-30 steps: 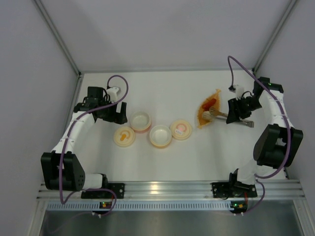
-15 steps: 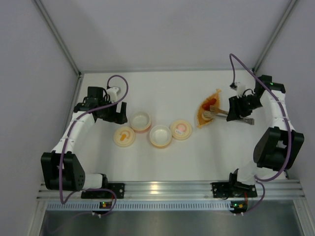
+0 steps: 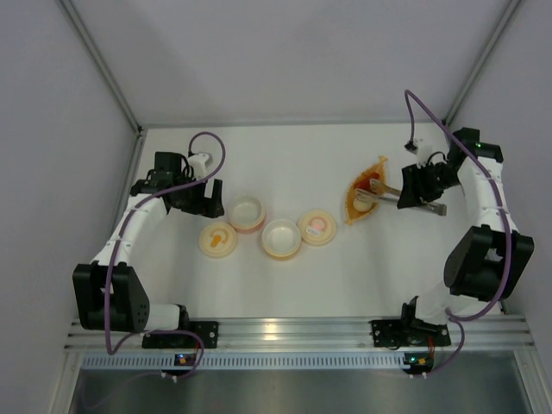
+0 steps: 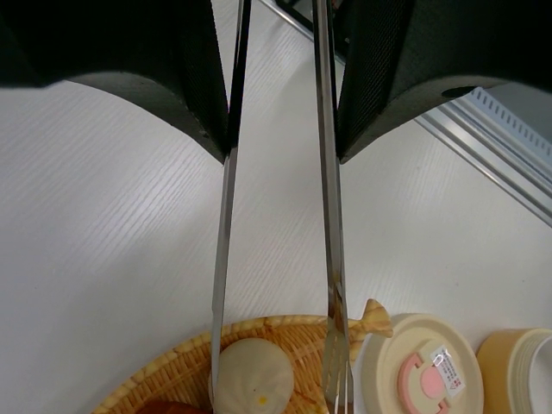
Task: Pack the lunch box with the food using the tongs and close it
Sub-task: Pick up the fake food from the plate.
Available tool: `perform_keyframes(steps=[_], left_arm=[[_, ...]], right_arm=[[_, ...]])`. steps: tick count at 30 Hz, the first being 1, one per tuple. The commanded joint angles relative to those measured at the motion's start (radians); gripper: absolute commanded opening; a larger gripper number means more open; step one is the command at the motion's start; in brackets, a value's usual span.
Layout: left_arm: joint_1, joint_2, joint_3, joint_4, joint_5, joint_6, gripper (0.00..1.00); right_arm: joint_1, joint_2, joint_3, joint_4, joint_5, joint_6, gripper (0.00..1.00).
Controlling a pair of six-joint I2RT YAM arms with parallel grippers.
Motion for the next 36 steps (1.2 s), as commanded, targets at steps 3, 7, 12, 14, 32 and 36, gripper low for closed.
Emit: perform_keyframes(steps=[3, 7, 12, 14, 32, 36], left_arm=[[0.004, 0.001, 0.010, 0.020, 0.023, -0.008, 0.98], [0.004, 0.004, 0.010, 0.020, 0.022, -0.008, 0.98], [0.004, 0.011, 0.010, 0.021, 0.026, -0.008, 0.98], [0.004, 0.014, 0.011, 0.021, 0.028, -0.010, 0.98], [0.004, -0.006, 0.005, 0.014, 0.019, -0.005, 0.98], [0.004, -0.023, 0.002, 0.012, 0.015, -0.005, 0.98]], right_arm=[[0.013, 0.037, 0.025, 0.042, 0.002, 0.001, 0.50], [0.015, 0.053, 0.006, 0.058, 0.004, 0.000, 0.50], [0.024, 0.060, -0.006, 0.074, 0.011, 0.000, 0.50], [0.030, 0.063, -0.012, 0.086, 0.019, 0.003, 0.50], [0.064, 0.054, -0.023, 0.072, 0.053, -0.008, 0.20], [0.064, 0.020, 0.002, 0.046, 0.047, -0.008, 0.05]])
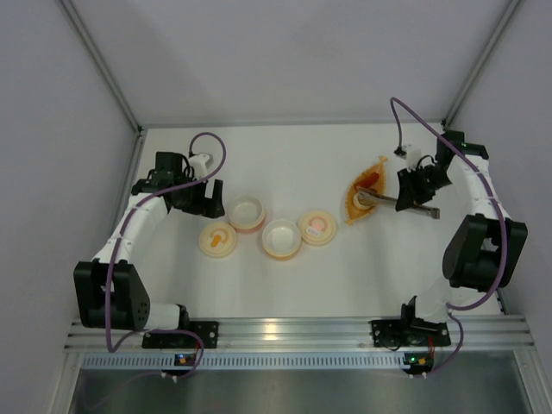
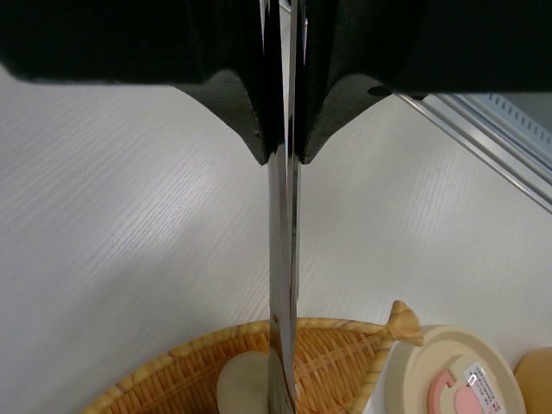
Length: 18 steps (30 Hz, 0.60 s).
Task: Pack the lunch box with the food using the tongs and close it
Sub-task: Pick up the fake food from the plate, then place the fake food in the packing box.
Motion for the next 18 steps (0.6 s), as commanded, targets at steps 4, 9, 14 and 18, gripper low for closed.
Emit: perform_keyframes(steps=[4, 9, 14, 18], left_arm=[[0.004, -0.060, 0.007, 0.018, 0.017, -0.007, 0.98], [0.004, -0.072, 0.042, -0.002, 0.011, -0.020, 0.98], [0.004, -0.081, 0.065, -0.005, 0.020, -0.032, 0.98], [0.004, -0.076, 0.067, -0.007, 0.025, -0.035, 0.98]], right_arm=[[0.013, -0.066, 0.085, -0.023, -0.068, 0.013, 0.00], [0.013, -0.059, 0.174, -0.068, -0.125, 0.038, 0.00], [0.013, -0.060, 0.202, -0.086, -0.148, 0.038, 0.00], [0.013, -0.066, 0.177, -0.088, -0.149, 0.032, 0.00]])
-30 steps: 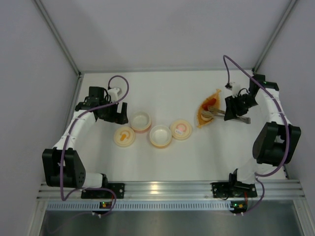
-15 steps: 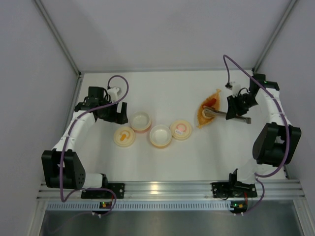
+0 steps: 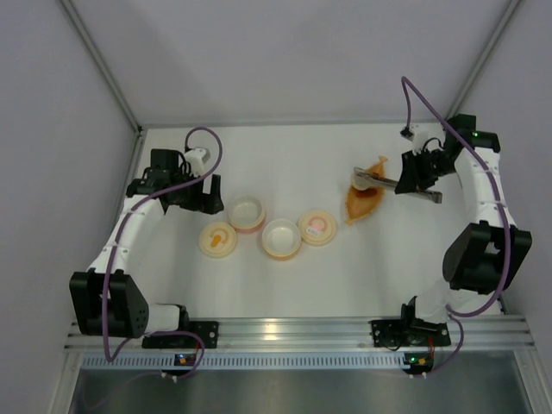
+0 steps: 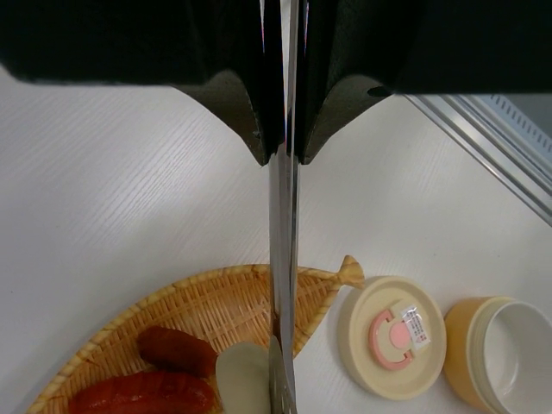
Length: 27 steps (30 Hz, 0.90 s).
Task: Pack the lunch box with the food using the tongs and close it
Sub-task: Place the fake food in the packing box.
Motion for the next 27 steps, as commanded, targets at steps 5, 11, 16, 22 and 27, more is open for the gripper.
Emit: perform_keyframes(steps=[5, 11, 16, 22, 27], left_arm=[[0.004, -0.029, 0.037, 0.006, 0.029, -0.017, 0.98], [0.004, -0.018, 0.049, 0.011, 0.036, -0.029, 0.98], [0.011, -0.007, 0.061, 0.012, 0.030, -0.062, 0.98], [0.213, 0.055, 0.109, -0.005, 0.271, -0.118, 0.98], [0.354, 0.118, 0.164, -0.055, 0.375, -0.112, 0.98]], right_arm=[[0.012, -0.066, 0.009, -0.043, -0.065, 0.000, 0.00], [0.014, -0.079, 0.010, -0.069, -0.131, 0.002, 0.00], [0.060, -0.078, -0.019, -0.057, -0.171, 0.018, 0.00], [0.213, -0.064, -0.014, 0.036, -0.212, 0.112, 0.00], [0.369, 0.003, 0.024, 0.092, -0.244, 0.178, 0.00]])
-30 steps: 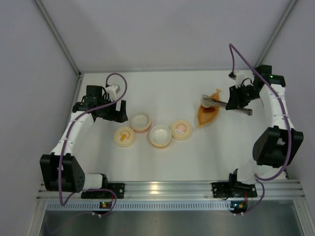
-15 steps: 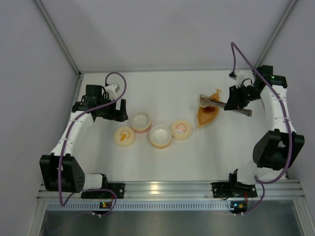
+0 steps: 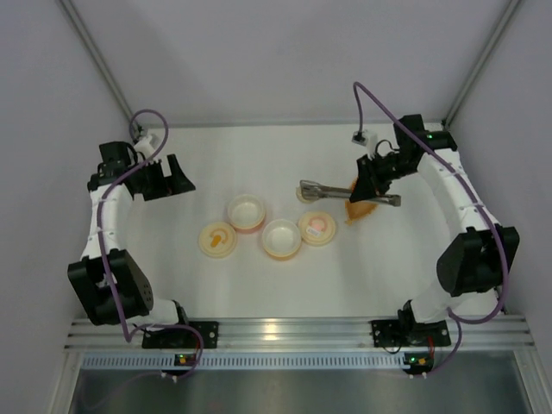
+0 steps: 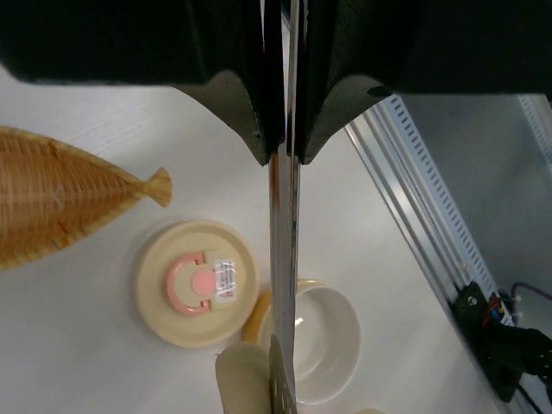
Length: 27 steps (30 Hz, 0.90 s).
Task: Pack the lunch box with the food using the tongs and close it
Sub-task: Place the fake food in the packing box.
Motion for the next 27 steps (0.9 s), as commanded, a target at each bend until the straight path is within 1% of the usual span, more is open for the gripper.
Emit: perform_keyframes(steps=[1, 8, 14, 19, 27], left_arm=[[0.038, 0.028, 0.046, -0.044, 0.113, -0.004, 0.98], [0.040, 0.021, 0.023, -0.049, 0.101, 0.007, 0.98], [0.040, 0.036, 0.029, -0.063, 0.090, 0.019, 0.98], [0.040, 0.039, 0.031, -0.069, 0.075, 0.031, 0.98], [0.040, 0.048, 0.027, -0.086, 0.056, 0.060, 0.98]], right_arm=[[0.100, 0.043, 0.051, 0.088, -0.097, 0.070, 0.00], [0.265, 0.148, 0.132, 0.229, -0.157, 0.204, 0.00], [0.353, 0.261, 0.218, 0.288, -0.190, 0.275, 0.00], [0.387, 0.326, 0.237, 0.355, -0.197, 0.315, 0.00], [0.393, 0.415, 0.250, 0.386, -0.188, 0.321, 0.00]])
